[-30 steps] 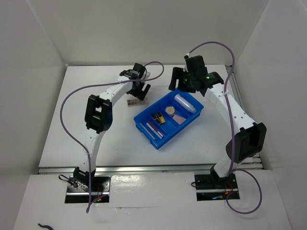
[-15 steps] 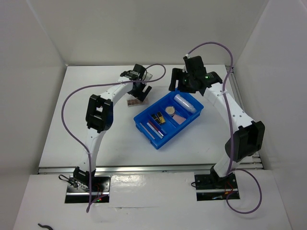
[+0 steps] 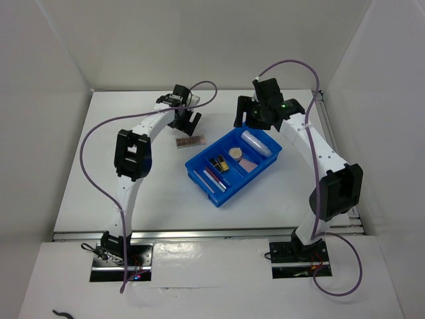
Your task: Organize the makeup
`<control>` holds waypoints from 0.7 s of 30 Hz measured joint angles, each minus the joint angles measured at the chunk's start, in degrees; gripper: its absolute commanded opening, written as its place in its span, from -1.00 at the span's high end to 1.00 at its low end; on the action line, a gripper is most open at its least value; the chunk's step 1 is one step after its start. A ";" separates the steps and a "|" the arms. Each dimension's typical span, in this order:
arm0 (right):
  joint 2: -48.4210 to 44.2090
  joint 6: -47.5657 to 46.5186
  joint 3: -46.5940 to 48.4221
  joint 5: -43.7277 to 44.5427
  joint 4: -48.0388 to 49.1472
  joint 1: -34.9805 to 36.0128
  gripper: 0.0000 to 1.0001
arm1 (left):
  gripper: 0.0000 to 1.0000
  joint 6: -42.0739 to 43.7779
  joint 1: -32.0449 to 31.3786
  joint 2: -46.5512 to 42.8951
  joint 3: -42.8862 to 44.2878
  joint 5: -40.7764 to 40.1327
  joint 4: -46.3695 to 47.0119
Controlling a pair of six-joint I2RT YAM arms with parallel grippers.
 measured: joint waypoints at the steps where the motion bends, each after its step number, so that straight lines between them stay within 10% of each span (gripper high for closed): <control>1: 0.04 -0.07 0.00 0.00 0.00 -0.02 -0.62 | -1.00 0.13 0.33 -0.87 -1.31 0.28 0.28; 21: 1.29 -0.48 1.29 -1.14 0.02 -0.04 -0.62 | -1.00 8.15 -0.79 -8.17 -10.88 5.07 -1.73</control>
